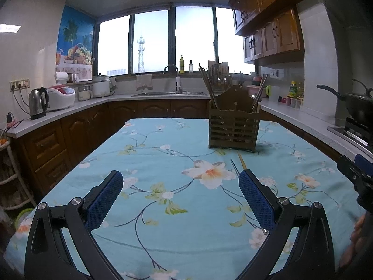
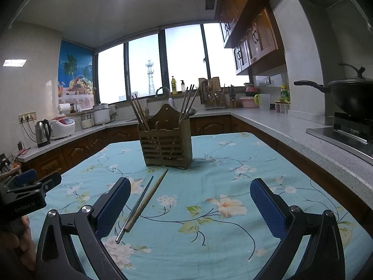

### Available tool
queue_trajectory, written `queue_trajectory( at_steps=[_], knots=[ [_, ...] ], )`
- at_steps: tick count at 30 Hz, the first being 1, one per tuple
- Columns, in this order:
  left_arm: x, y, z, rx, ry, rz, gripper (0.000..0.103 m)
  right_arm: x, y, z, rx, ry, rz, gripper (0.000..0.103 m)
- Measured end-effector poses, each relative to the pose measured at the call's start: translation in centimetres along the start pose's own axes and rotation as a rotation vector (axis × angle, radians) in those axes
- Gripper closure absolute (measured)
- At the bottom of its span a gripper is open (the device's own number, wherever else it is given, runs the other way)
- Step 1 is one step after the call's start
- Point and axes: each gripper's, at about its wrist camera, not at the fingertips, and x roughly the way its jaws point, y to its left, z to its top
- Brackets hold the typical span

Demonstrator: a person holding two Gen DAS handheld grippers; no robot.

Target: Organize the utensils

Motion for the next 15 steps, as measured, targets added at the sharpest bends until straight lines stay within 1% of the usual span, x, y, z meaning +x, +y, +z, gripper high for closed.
queue_trajectory(
  at_steps=[10, 15],
  knots=[
    [-0.34, -0.33, 0.18, 0.016, -0.023, 0.008, 0.001, 0.01, -0.26, -0.02, -0.01, -0.008, 0.0, 0.0],
    [-0.41, -0.37, 0.13, 0.018, -0.021, 0.002, 0.001, 0.03, -0.37, 0.02, -0.011, -0.009, 0.002, 0.0]
  ],
)
